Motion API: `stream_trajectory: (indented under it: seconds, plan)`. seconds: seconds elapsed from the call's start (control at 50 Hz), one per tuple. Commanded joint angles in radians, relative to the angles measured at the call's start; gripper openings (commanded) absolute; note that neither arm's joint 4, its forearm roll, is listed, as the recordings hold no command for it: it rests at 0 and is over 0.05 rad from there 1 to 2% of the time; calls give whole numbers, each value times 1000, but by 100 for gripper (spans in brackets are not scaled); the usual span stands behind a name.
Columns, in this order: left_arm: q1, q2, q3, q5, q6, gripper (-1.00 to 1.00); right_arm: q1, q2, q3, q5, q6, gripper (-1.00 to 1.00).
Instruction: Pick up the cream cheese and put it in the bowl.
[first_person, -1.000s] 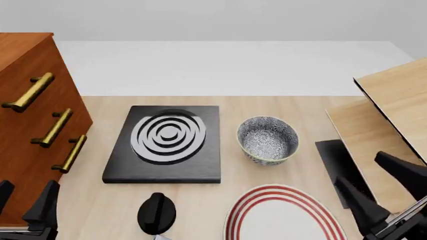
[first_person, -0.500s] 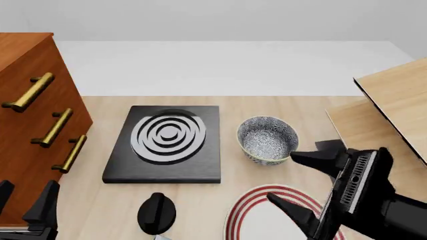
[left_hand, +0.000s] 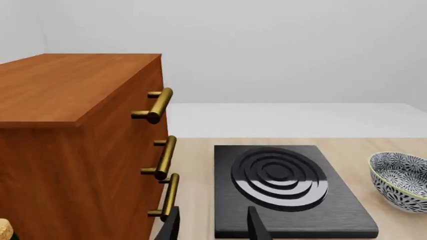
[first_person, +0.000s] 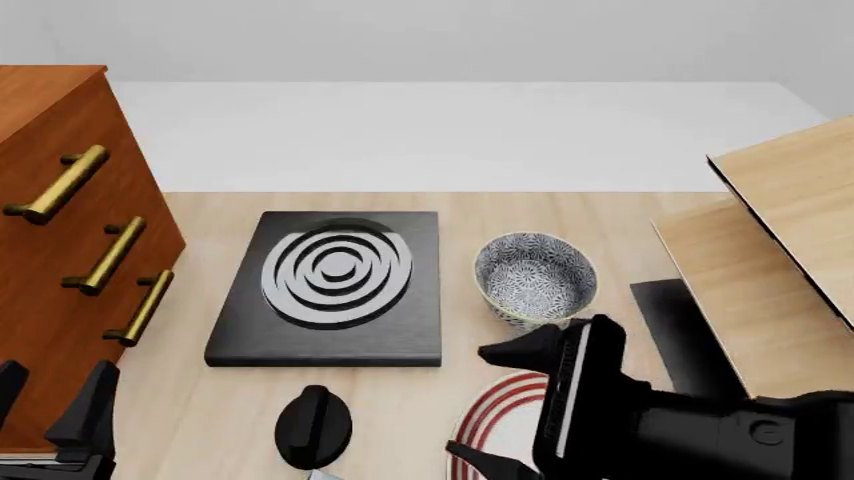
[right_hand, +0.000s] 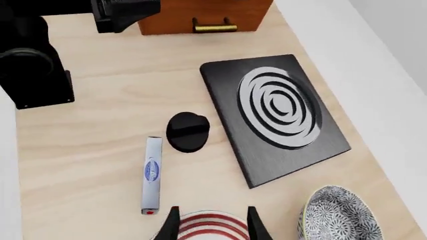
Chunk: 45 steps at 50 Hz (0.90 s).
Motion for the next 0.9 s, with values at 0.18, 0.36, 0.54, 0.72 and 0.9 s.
stream_trajectory:
  seconds: [0.18,0.36,0.54,0.72,0.9]
  plan:
    - [0,0,0,0,0,100,141,177,-81,-42,89,100]
    - [0,0,0,0,0,100,174,240,-87,-82,117,100]
    - [0,0,0,0,0,100,201,334,-71,-162,172,100]
    - [0,0,0,0,0,100,197,385,-40,-221,207,100]
    - [0,0,0,0,0,100,206,455,-32,-276,239,100]
